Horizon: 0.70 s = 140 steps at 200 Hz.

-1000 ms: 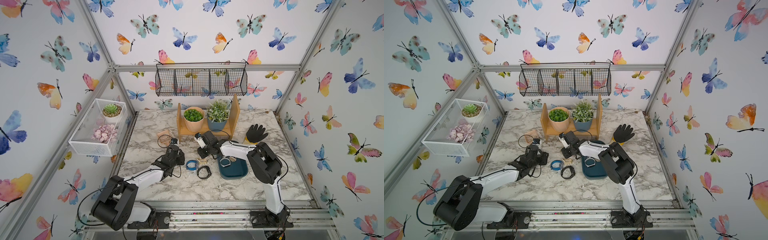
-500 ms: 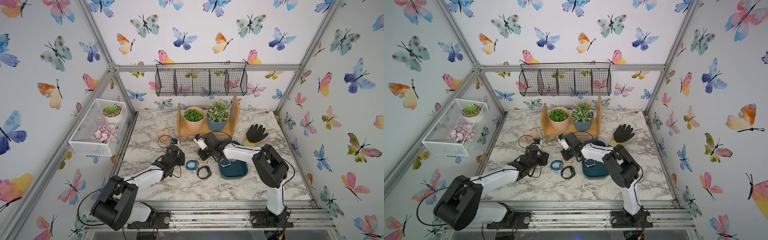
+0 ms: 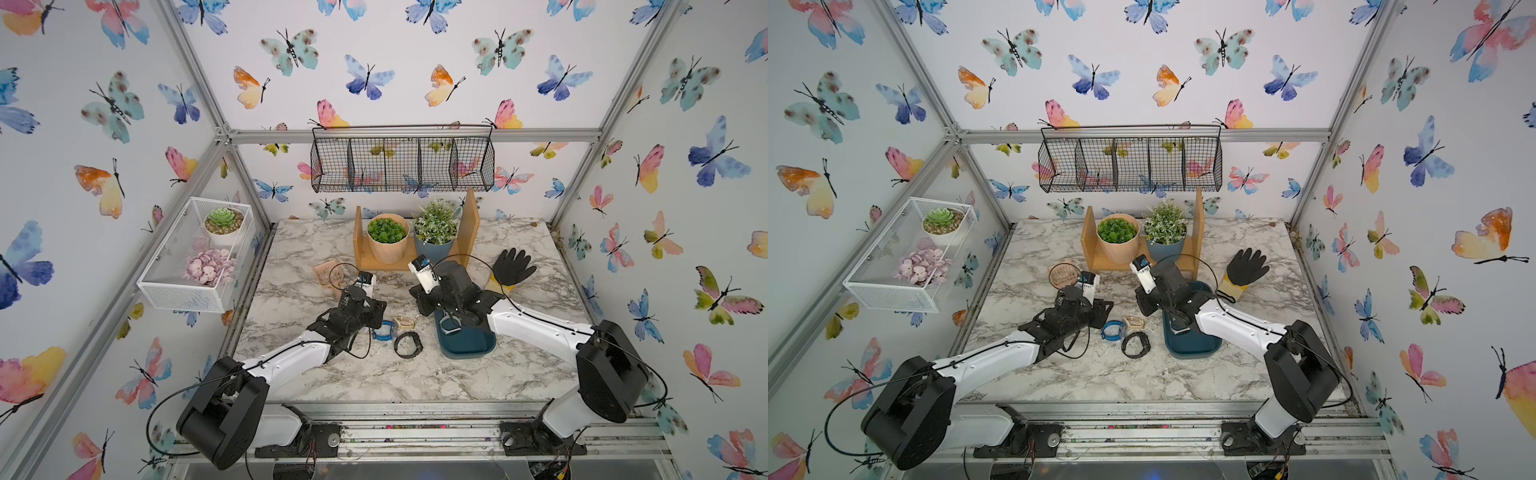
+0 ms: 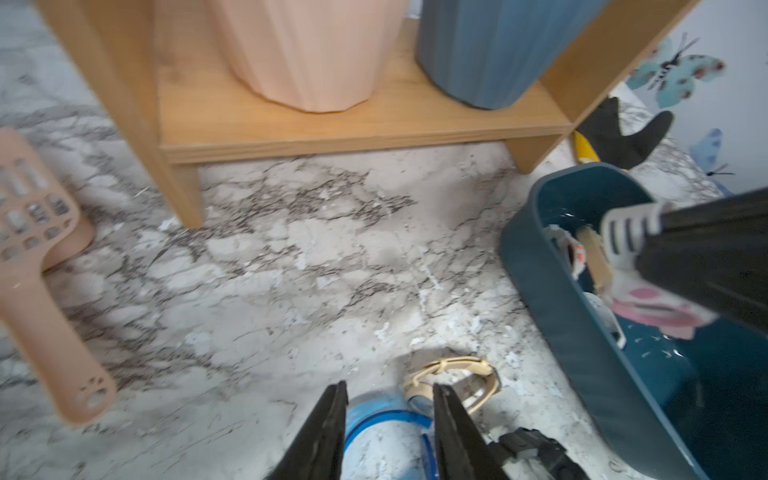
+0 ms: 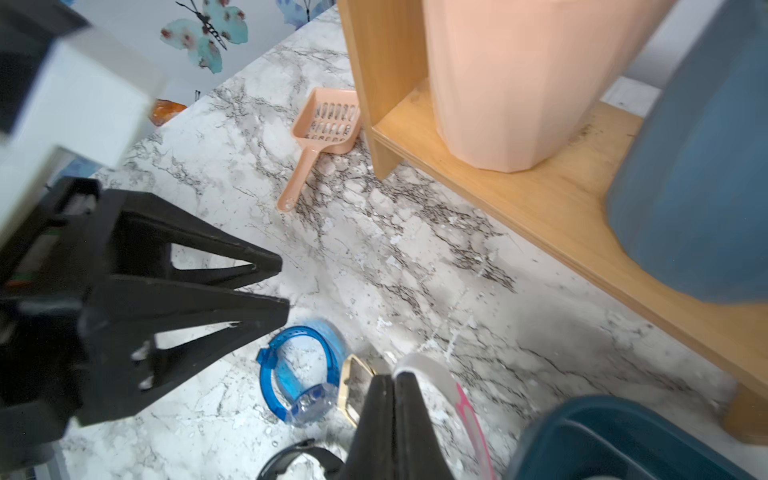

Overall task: Put the watch into the storage box
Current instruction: Place the watch in the storage box.

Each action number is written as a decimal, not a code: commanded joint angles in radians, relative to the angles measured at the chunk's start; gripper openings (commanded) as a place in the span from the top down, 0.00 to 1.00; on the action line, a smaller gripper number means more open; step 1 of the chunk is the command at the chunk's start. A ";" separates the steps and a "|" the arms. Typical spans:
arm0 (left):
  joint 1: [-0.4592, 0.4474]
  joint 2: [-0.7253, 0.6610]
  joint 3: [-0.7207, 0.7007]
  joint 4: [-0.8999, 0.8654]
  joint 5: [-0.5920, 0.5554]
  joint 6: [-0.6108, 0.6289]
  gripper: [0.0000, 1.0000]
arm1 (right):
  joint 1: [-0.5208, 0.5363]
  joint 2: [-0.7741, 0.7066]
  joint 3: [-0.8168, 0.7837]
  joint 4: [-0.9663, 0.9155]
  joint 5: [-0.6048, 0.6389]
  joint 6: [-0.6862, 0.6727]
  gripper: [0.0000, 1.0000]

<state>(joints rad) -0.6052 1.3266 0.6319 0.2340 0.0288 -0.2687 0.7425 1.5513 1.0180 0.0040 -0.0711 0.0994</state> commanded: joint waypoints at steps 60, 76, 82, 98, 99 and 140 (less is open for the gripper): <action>-0.127 0.163 0.106 0.070 0.093 0.062 0.60 | -0.187 -0.076 -0.144 -0.011 0.001 0.058 0.97; -0.133 0.179 0.106 0.080 0.093 0.055 0.60 | -0.189 -0.042 -0.144 0.005 -0.008 0.061 0.97; -0.134 0.183 0.105 0.082 0.091 0.051 0.60 | -0.190 -0.026 -0.141 0.010 -0.013 0.065 0.97; -0.134 0.186 0.099 0.090 0.088 0.047 0.60 | -0.190 0.011 -0.129 0.025 -0.032 0.074 0.98; -0.134 0.186 0.098 0.090 0.088 0.047 0.60 | -0.190 0.013 -0.129 0.026 -0.033 0.075 0.98; -0.134 0.186 0.094 0.070 0.036 0.051 0.59 | -0.189 0.103 -0.105 0.067 -0.057 0.069 0.98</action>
<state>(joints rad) -0.7364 1.5055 0.7261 0.2996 0.0982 -0.2249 0.5537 1.6142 0.8829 0.0296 -0.0921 0.1581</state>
